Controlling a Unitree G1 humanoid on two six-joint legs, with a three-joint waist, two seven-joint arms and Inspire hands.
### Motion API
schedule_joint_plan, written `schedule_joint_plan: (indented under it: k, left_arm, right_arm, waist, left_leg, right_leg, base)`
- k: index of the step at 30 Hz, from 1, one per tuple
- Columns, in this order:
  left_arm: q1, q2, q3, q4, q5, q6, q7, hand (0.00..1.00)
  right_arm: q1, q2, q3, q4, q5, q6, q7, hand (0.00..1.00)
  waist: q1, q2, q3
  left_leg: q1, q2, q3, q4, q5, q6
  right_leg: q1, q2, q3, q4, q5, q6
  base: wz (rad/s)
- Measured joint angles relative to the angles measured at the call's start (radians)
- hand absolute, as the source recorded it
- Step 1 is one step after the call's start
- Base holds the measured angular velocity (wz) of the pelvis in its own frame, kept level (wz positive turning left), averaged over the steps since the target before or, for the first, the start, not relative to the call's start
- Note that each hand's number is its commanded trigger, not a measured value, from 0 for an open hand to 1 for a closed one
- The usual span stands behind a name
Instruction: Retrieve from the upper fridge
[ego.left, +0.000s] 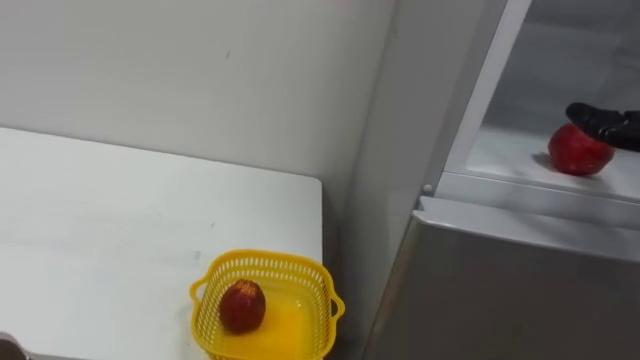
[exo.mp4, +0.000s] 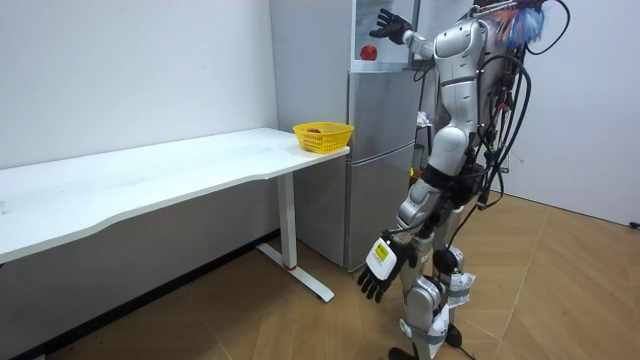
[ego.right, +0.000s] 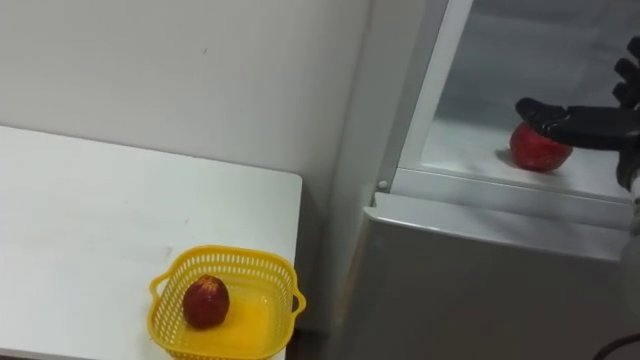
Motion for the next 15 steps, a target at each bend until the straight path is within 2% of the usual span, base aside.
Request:
schedule_joint_plan:
  k: [9,15]
  left_arm:
    - [0.010,0.000,-0.003,-0.006,0.001,0.000,-0.005,0.00]
    - [0.028,0.000,-0.003,-0.006,0.001,0.010,-0.022,0.00]
  right_arm:
    - [-0.010,-0.006,0.025,0.112,0.001,0.001,0.041,0.00]
    - [-0.043,-0.006,0.034,0.160,0.000,0.009,0.053,0.00]
  waist:
    - [0.004,-0.001,-0.0022]
    - [0.001,0.025,-0.0059]
  left_leg:
    - [0.003,0.000,0.001,0.009,0.000,0.000]
    - [0.005,0.001,0.002,0.009,0.000,-0.001]
  right_leg:
    - [0.005,-0.001,0.000,0.001,0.000,0.000]
    - [0.006,0.000,0.000,0.002,0.000,0.000]
  base:
    - [0.00]
    - [0.00]
